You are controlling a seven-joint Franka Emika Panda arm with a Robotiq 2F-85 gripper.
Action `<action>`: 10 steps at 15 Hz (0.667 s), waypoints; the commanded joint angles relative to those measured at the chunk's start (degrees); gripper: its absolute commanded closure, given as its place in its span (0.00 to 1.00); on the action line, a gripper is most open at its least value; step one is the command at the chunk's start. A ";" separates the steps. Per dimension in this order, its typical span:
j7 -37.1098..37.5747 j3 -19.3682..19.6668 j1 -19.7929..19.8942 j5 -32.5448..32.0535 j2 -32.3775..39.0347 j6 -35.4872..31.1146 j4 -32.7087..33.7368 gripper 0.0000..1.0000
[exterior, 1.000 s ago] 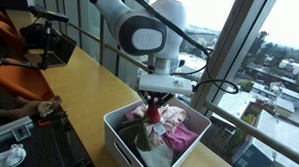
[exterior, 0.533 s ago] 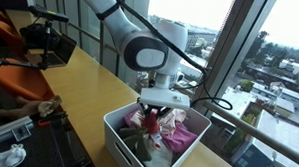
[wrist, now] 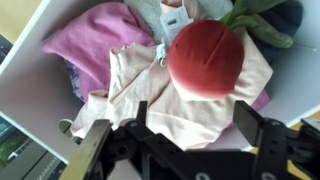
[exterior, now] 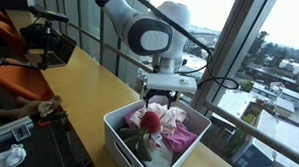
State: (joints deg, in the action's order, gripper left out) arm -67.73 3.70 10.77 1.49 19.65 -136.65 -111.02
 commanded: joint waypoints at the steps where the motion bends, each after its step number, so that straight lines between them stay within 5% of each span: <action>1: -1.32 -1.29 0.13 -0.81 -4.59 3.36 0.93 0.00; 10: 3.24 -6.36 -8.18 0.22 -15.78 3.46 -7.23 0.00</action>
State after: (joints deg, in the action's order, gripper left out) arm -67.16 -0.74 5.60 1.56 8.44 -133.57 -113.64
